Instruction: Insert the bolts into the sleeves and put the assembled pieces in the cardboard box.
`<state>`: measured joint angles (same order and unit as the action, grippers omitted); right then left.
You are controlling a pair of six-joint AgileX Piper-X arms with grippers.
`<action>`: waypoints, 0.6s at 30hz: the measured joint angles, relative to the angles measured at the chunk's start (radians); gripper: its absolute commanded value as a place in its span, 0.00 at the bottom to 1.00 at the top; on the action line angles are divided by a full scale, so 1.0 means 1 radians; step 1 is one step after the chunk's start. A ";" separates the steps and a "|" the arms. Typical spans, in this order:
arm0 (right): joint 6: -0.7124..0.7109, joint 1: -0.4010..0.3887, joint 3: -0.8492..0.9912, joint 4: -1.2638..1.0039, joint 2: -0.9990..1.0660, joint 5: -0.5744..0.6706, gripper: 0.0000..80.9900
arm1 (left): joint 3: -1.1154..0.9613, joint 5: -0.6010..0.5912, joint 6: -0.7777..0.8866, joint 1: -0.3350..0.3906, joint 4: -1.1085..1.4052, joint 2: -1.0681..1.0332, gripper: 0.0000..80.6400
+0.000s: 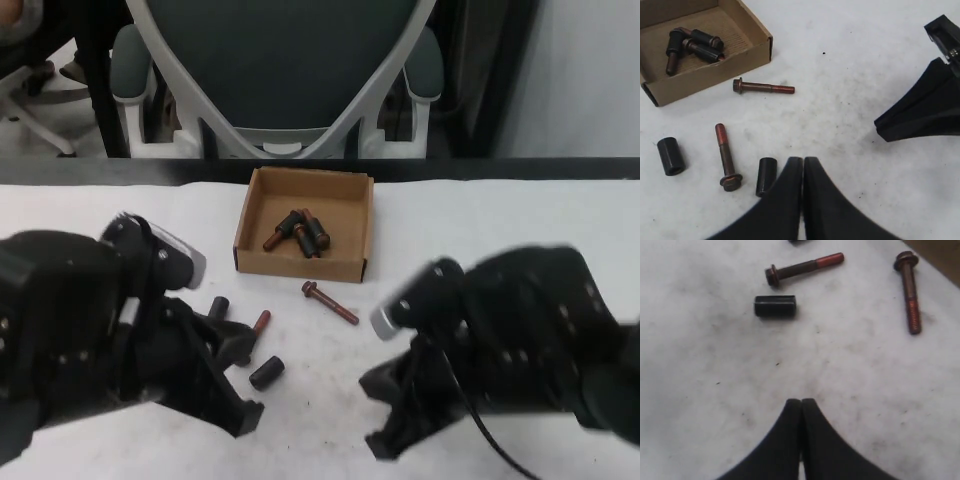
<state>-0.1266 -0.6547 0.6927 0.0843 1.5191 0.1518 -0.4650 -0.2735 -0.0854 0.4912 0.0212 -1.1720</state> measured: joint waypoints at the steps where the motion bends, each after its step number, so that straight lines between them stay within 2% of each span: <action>1: -0.011 0.000 0.032 0.032 0.000 -0.016 0.00 | -0.008 -0.008 0.004 -0.003 -0.006 0.000 0.01; 6: -0.065 0.000 0.141 0.134 0.002 -0.078 0.00 | -0.055 -0.020 0.034 -0.002 -0.053 -0.003 0.01; 8: -0.089 0.000 0.184 0.162 0.002 -0.086 0.06 | -0.082 -0.020 0.036 -0.002 -0.081 -0.013 0.01; 10: -0.110 0.000 0.227 0.189 0.002 -0.091 0.20 | -0.112 -0.020 0.036 -0.002 -0.115 -0.030 0.01; 14: -0.138 0.000 0.286 0.241 0.002 -0.093 0.54 | -0.153 -0.020 0.036 -0.002 -0.148 -0.072 0.01; 16: -0.143 0.000 0.290 0.246 0.002 -0.093 0.54 | -0.173 -0.020 0.036 -0.002 -0.164 -0.092 0.01; 18: -0.146 -0.002 0.295 0.254 0.002 -0.102 0.46 | -0.190 -0.020 0.036 -0.002 -0.180 -0.113 0.01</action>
<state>-0.2730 -0.6565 0.9881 0.3387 1.5209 0.0494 -0.6547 -0.2939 -0.0493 0.4889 -0.1593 -1.2854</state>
